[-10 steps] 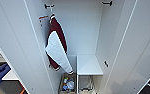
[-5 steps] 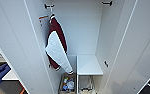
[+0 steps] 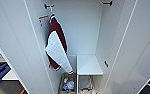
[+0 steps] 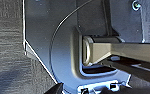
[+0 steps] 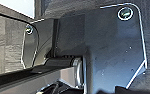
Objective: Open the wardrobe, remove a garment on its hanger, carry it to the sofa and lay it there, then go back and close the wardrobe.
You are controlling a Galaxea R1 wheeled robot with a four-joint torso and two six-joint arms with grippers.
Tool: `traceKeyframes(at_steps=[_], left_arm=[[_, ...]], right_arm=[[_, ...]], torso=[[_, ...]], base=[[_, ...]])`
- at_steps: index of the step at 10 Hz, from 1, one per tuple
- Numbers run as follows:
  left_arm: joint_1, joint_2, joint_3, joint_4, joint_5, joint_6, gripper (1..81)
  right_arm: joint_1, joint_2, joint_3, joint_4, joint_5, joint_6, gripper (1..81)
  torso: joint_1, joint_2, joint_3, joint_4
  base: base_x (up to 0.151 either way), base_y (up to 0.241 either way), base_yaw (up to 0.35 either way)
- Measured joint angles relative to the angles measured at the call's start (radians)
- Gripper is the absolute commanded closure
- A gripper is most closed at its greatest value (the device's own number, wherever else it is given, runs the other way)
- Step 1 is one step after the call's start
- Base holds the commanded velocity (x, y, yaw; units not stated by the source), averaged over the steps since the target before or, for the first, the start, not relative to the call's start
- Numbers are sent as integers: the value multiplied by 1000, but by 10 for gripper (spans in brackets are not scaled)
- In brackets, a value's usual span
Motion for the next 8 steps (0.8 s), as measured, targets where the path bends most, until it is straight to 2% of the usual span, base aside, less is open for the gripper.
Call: traceKeyframes(at_steps=[2, 4, 5, 8], left_arm=[[-19, -24, 15, -50, -16, 64, 10], [-30, -94, 89, -45, -16, 78, 10], [-33, -136, 154, -41, -17, 82, 10], [-49, -301, 390, -37, -63, 98, 10]], right_arm=[[10, -67, 117, 0, 1, 5, 10], [25, -179, 173, 1, 3, 38, 10], [31, -226, 187, 3, 3, 52, 10], [57, -278, 229, 5, 41, 92, 10]], torso=[[0, 0, 0, 0], [0, 0, 0, 0], [0, 0, 0, 0], [0, 0, 0, 0]], base=[[0, 0, 0], [0, 0, 0], [0, 0, 0], [0, 0, 0]])
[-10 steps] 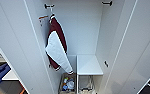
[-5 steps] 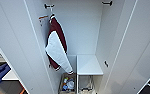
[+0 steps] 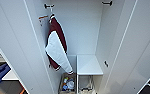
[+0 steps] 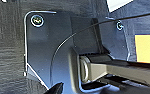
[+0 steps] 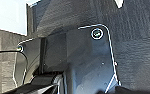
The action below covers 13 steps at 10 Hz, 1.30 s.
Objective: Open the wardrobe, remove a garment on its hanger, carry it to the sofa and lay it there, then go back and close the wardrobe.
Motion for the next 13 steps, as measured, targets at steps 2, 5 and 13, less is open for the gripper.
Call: traceKeyframes(at_steps=[2, 5, 13], left_arm=[[0, -133, 74, 0, -17, 2, 10], [-30, -212, 195, 0, -63, 1, 10], [-181, -456, 252, -37, -173, -136, 10]], right_arm=[[25, -56, 5, 4, 24, 48, 10], [29, -86, -19, 5, 171, 89, 10], [279, -189, -106, -24, 121, 110, 10]], torso=[[0, 0, 0, 0], [0, 0, 0, 0], [0, 1, -1, 0]], base=[[0, 0, 0], [0, 0, 0], [0, 0, 0]])
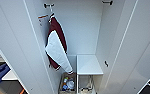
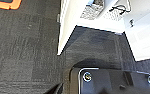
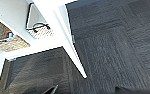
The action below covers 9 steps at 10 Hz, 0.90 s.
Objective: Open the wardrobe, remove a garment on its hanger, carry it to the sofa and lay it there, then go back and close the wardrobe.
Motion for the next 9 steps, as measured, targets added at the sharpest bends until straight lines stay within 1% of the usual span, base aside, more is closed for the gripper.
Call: traceKeyframes(at_steps=[2, 3, 4, 6, 8, 9], left_arm=[[-36, -62, 0, -3, 1, -86, 10], [-59, -87, -2, -4, 1, -157, 10], [-83, -106, -8, -5, -8, -237, 10], [-87, -126, -34, -5, -33, -427, 10], [-106, -126, -106, -4, -47, -622, 10], [-146, -127, -134, -5, -48, -679, 10]], right_arm=[[58, -54, 7, 2, -36, 18, 10], [77, -77, 8, 4, -46, 47, 10], [93, -103, 10, 5, -57, 110, 10], [123, -145, 14, 7, -67, 250, 10], [169, -163, 17, 8, -66, 386, 10], [191, -172, 26, 9, -64, 457, 10]], torso=[[0, 0, 0, 0], [1, 0, -1, 0], [1, 1, -1, 0], [1, 1, -1, 0], [1, 1, -1, 0], [1, 1, -1, 0]], base=[[0, 0, 0], [0, 0, 0], [0, 0, 0], [0, 0, 0], [0, 0, 0], [0, 0, 0]])
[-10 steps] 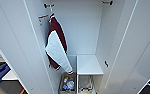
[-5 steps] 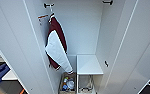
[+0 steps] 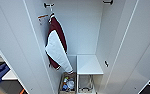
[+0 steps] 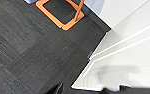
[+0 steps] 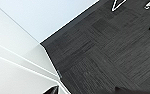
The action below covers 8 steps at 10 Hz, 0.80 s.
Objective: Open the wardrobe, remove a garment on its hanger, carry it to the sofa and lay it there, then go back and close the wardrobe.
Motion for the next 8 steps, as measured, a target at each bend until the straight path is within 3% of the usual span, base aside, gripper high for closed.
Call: traceKeyframes(at_steps=[3, 6, 8], left_arm=[[-148, 0, -4, 0, 9, -74, 10], [-277, 38, 2, 1, 114, -97, 10], [-330, 124, 2, 3, 172, -101, 10]], right_arm=[[62, -42, 78, 2, -6, 90, 10], [116, -31, 113, 3, -1, 194, 10], [122, -1, 113, 4, -4, 211, 10]], torso=[[1, 0, 0, 0], [2, 1, -1, 0], [2, 1, -2, 0]], base=[[0, 0, 0], [0, 0, 0], [0, 0, 0]])
